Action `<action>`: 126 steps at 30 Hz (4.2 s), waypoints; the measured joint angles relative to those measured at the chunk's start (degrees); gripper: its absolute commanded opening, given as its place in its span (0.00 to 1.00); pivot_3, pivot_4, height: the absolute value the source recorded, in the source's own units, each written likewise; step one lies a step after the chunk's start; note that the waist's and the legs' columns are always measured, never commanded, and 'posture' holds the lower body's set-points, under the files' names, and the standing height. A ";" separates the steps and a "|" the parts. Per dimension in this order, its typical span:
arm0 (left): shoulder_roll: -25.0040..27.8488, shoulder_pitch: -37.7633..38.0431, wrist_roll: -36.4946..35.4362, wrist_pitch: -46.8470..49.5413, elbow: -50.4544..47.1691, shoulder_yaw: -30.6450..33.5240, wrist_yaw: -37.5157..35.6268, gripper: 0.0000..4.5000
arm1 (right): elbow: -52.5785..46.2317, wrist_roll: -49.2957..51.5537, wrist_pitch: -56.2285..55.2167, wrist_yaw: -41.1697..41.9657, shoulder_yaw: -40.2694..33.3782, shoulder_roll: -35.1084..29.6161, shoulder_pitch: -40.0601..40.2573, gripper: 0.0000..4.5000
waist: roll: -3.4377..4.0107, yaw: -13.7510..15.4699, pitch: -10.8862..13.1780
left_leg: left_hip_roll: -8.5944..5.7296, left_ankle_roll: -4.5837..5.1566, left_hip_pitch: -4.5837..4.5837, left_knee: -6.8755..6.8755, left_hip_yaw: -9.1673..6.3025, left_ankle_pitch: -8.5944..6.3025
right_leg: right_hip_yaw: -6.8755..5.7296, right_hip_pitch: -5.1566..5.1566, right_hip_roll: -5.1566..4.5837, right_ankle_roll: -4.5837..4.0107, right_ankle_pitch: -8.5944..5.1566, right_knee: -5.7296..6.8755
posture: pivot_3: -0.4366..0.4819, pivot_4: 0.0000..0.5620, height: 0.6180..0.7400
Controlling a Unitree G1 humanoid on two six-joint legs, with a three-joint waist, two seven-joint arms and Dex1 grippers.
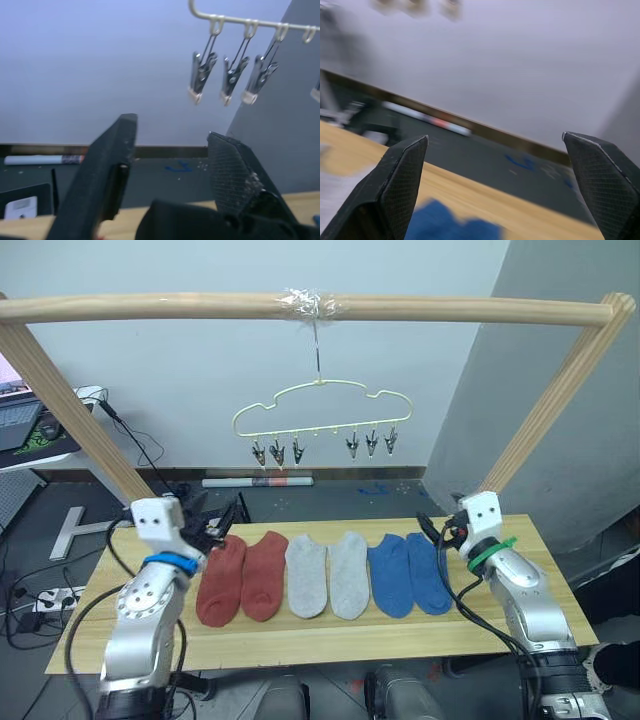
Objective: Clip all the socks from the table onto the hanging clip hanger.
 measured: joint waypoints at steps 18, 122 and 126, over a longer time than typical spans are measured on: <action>-6.63 -15.03 6.97 -5.26 15.93 -4.42 7.18 0.58 | -5.39 6.05 8.35 11.72 7.83 1.55 -12.66 1.00 | -0.06 -0.04 0.12 | -0.02 0.00 -0.45 0.08 -0.03 0.00 | -0.08 -0.50 0.09 0.03 0.05 0.11 | 0.48 0.28 1.00; -5.61 -17.77 3.35 -3.52 15.38 -2.16 5.03 0.01 | 38.70 -7.69 8.54 7.40 8.96 -2.82 -16.08 0.65 | -0.22 -1.65 0.96 | 0.00 0.00 -0.33 0.10 0.05 0.00 | -0.01 -0.45 0.02 0.06 0.07 0.20 | 0.50 0.32 1.00; -5.61 -17.77 3.41 -3.46 15.33 -2.17 5.03 0.01 | 39.47 -8.67 6.42 7.92 9.15 -2.88 -15.97 0.36 | -0.22 -1.65 0.96 | 0.00 0.00 -0.33 0.09 0.02 0.01 | -0.01 -0.45 0.02 0.06 0.07 0.20 | 0.50 0.32 1.00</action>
